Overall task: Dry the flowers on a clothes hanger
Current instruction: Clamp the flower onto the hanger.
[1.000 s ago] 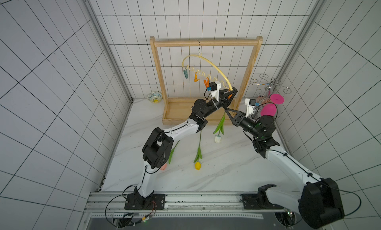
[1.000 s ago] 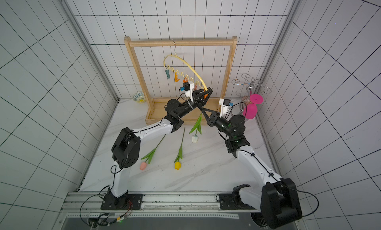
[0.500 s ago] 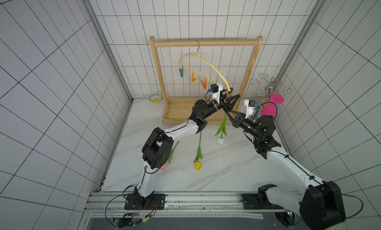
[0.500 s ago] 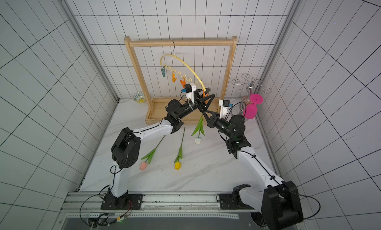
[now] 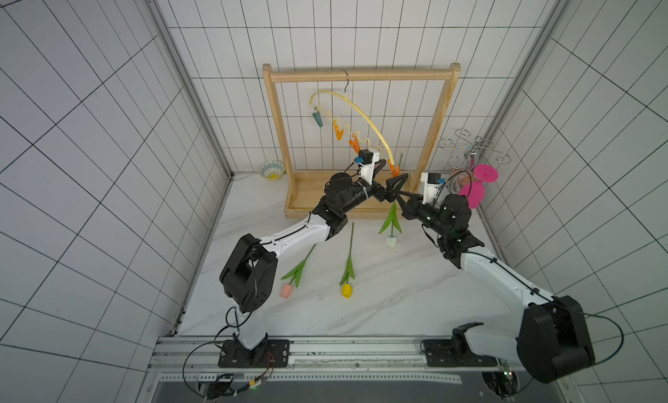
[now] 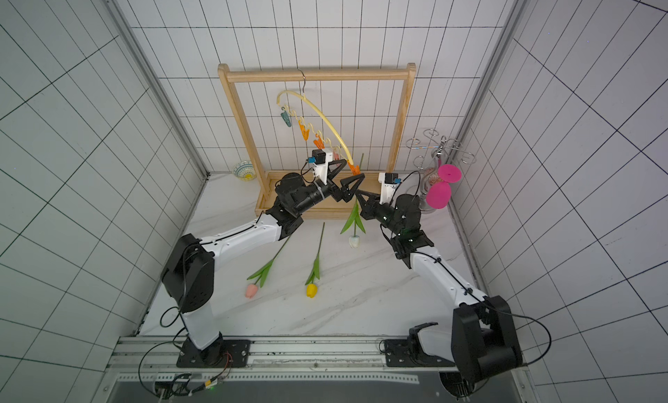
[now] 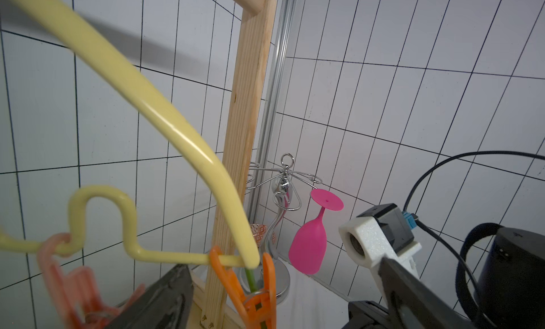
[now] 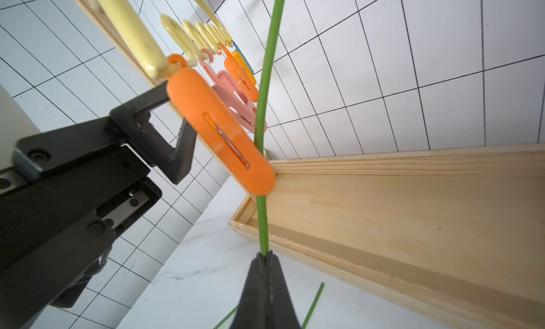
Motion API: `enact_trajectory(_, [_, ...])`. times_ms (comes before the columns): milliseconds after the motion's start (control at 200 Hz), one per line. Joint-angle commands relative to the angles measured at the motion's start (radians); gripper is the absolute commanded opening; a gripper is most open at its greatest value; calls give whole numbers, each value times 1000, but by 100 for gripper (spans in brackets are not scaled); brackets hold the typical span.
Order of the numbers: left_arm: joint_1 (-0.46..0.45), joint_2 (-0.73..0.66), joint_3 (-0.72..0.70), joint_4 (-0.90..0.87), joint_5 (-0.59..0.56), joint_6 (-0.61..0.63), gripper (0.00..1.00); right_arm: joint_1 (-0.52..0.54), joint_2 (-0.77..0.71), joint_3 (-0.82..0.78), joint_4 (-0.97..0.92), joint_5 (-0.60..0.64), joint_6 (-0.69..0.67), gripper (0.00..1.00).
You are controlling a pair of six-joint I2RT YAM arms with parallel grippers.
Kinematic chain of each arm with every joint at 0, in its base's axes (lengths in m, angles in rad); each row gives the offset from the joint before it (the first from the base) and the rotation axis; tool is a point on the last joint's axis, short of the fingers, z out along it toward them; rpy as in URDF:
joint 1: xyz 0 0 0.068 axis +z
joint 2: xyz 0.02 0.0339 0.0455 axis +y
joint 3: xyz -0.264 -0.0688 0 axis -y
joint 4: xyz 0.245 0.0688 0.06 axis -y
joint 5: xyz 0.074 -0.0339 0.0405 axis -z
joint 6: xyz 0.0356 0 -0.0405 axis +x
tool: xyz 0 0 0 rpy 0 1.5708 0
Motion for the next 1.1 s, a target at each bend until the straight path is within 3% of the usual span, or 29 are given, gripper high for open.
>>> enact_trajectory(0, [11,-81,-56,-145,-65,84,99,-6,11,50,24,30,-26,4])
enact_trajectory(180, [10,-252,-209,-349,-295,39,99,-15,51,81,8,81,-38,8])
enact_trajectory(345, [16,-402,-437,-383,-516,-163,99,-18,90,105,11,118,-38,13])
enact_trajectory(450, [23,-459,-587,-358,-570,-334,99,-23,120,114,19,135,-32,15])
enact_trajectory(550, [24,-472,-712,-258,-578,-364,99,-29,145,127,30,137,-24,15])
enact_trajectory(660, [30,-484,-751,-281,-692,-405,99,-30,146,144,2,126,-17,14])
enact_trajectory(795, [74,-487,-767,-339,-792,-507,99,-2,107,169,-185,132,5,20])
enact_trajectory(929, [95,-480,-727,-475,-824,-596,99,139,43,147,-420,362,17,27])
enact_trajectory(1094, [129,-443,-704,-579,-854,-695,99,367,60,82,-550,635,91,32])
